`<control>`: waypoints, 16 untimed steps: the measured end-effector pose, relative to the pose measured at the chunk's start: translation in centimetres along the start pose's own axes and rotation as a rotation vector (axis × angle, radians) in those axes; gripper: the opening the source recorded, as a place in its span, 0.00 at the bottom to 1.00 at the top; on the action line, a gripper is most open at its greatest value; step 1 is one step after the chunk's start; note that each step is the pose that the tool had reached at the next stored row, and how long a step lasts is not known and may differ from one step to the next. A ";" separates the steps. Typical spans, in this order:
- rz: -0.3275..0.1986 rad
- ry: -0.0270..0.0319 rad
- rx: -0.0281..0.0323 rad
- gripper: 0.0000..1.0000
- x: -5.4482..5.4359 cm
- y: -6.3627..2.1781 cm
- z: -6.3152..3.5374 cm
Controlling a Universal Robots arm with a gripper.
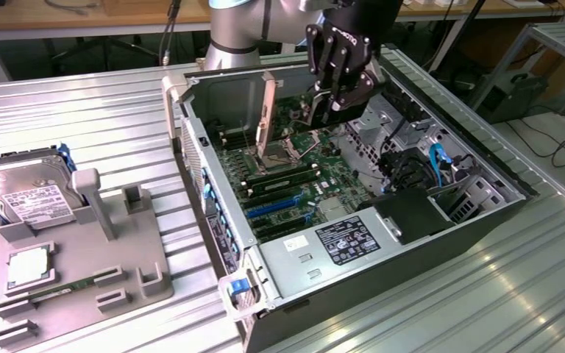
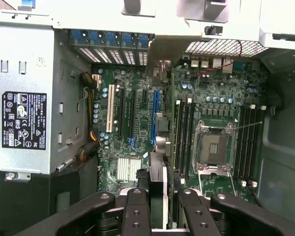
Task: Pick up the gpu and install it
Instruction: 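Insert the gpu into the slot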
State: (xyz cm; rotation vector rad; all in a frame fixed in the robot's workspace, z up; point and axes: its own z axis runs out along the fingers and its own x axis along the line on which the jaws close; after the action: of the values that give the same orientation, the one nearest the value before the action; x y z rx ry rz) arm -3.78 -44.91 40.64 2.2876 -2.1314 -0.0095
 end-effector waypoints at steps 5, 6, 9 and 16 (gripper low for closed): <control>-0.005 0.0001 0.0000 0.27 0.0 0.00 0.22; -0.006 0.0001 0.0000 0.27 0.0 0.00 0.26; -0.010 0.0002 0.0000 0.27 0.0 -0.01 0.41; -0.021 0.0004 0.0001 0.27 0.0 -0.01 0.84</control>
State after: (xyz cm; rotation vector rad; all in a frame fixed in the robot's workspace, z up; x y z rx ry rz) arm -3.78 -44.91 39.80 2.3097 -2.1072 -0.0092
